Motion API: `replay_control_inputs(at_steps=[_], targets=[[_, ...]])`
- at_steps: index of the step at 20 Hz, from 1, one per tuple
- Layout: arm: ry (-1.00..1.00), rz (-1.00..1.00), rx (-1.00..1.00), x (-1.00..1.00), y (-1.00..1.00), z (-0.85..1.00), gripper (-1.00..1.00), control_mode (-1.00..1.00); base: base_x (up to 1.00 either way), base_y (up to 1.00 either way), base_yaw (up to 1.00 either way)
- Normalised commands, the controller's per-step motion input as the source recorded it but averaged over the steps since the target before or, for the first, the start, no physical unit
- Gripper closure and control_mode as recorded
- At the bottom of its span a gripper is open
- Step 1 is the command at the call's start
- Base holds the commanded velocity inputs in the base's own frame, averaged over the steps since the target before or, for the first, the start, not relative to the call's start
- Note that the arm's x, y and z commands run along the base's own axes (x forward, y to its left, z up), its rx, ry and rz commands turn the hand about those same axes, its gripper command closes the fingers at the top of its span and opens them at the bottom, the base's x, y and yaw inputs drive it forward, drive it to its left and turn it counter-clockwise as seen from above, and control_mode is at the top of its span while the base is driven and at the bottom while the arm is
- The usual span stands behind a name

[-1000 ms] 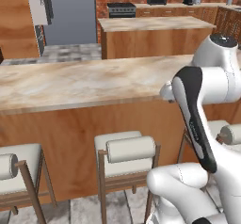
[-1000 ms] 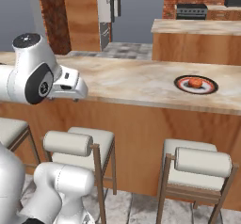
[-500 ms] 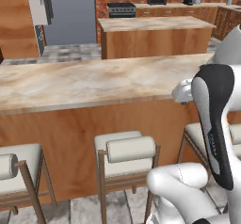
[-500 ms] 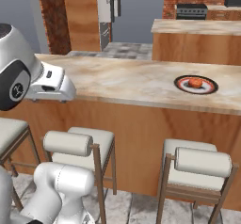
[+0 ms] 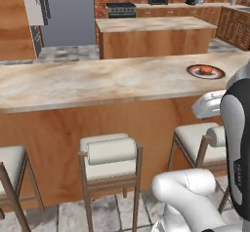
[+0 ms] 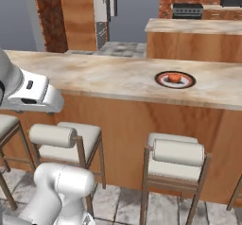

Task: Transport the steak and squash to the fridge. Place the steak on the rack containing meat and place the squash on the rack containing the vegetable, ensuring meats and vegetables are on different racks.

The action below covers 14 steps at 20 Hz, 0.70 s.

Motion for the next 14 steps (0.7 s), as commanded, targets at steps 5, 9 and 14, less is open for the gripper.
replay_control_inputs(at_steps=[5,9,14], targets=[[0.0,0.0,0.0,0.0,0.0,0.0,-1.0,1.0,0.01,-1.0,0.0],[0.0,0.0,0.0,0.0,0.0,0.0,-1.0,1.0,0.14,-1.0,0.0],[0.0,0.0,0.0,0.0,0.0,0.0,-1.0,1.0,0.43,-0.96,0.0]])
